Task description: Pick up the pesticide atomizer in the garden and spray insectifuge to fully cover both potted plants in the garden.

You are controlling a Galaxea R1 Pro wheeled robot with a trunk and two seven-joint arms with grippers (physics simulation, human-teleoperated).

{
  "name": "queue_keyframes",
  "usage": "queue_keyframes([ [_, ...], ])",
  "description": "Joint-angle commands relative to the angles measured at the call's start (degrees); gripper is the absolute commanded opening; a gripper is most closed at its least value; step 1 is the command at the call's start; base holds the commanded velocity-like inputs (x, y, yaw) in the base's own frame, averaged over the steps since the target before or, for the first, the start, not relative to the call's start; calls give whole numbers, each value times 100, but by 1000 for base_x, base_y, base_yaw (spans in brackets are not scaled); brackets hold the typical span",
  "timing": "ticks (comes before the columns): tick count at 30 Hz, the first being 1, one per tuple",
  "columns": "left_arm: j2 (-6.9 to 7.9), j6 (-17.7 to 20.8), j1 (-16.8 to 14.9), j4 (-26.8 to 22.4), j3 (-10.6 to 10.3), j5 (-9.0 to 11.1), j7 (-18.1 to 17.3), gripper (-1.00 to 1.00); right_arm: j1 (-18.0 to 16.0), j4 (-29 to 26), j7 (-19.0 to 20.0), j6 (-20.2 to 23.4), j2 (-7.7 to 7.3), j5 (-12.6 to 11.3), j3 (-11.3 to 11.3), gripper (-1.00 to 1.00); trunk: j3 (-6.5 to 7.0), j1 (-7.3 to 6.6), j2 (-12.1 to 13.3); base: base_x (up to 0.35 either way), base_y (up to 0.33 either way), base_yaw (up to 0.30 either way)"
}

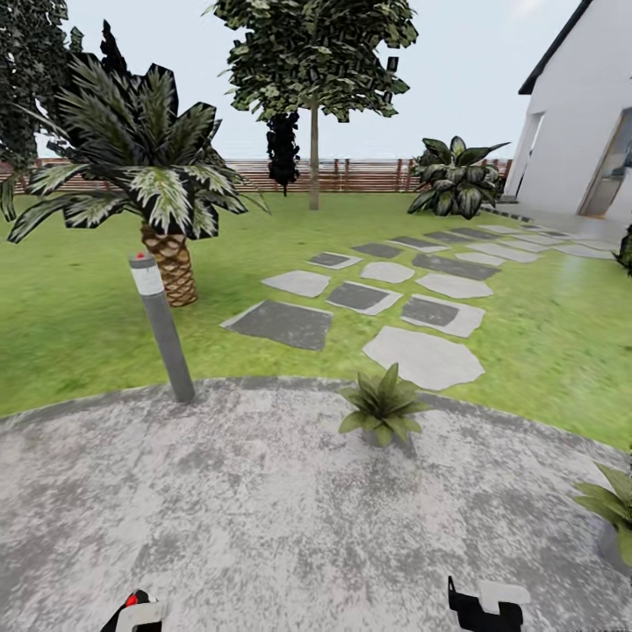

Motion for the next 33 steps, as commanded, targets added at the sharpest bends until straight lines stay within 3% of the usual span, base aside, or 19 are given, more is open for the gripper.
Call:
queue_keyframes([
  [1, 0, -17, -2, 4, 13, -38, 25, -100, -6, 9, -39, -16, 0, 61, -20, 100, -5, 1, -2, 223, 281, -265],
  [16, 6, -17, -2, 4, 13, -38, 25, -100, -6, 9, -39, -16, 11, 61, -18, 100, -5, 1, -2, 165, 303, -265],
  [33, 6, -17, -2, 4, 13, -38, 25, -100, -6, 10, -39, -16, 18, 61, -13, 100, -5, 1, -2, 26, 337, -265],
])
